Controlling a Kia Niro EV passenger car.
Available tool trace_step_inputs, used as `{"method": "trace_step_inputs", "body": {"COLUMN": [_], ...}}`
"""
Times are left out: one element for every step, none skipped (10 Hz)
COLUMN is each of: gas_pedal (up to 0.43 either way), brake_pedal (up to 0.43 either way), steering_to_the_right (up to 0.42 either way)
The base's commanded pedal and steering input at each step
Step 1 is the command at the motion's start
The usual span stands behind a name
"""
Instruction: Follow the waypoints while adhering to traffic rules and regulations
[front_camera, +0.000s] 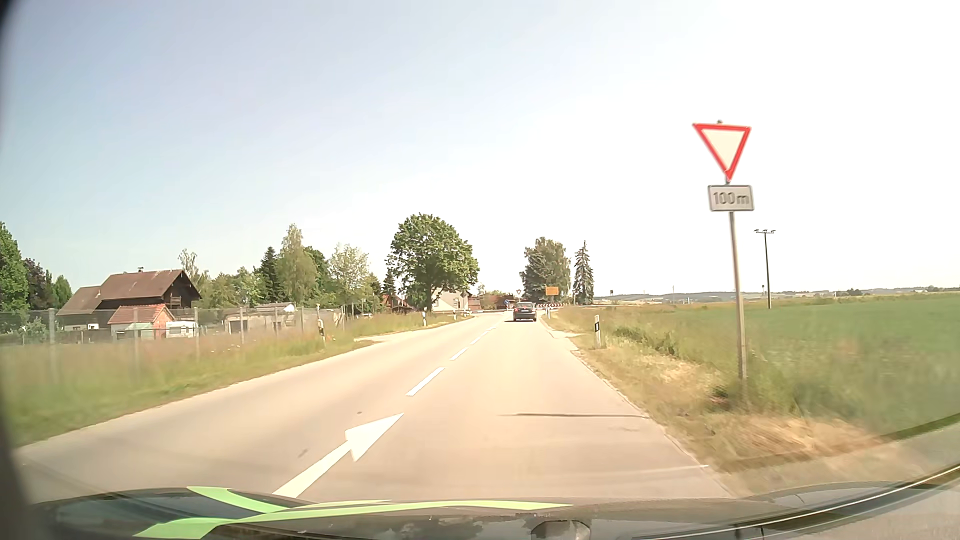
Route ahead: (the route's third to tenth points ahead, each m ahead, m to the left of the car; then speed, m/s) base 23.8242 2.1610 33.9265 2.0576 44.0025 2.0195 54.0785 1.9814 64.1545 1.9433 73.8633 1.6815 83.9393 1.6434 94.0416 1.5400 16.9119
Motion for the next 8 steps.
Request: {"method": "trace_step_inputs", "body": {"gas_pedal": [0.0,0.0,0.0,0.0,0.0,0.0,0.0,0.0], "brake_pedal": [0.122,0.128,0.14,0.146,0.159,0.165,0.189,0.207], "steering_to_the_right": [-0.001,-0.002,-0.003,-0.003,-0.002,-0.003,-0.003,-0.002]}}
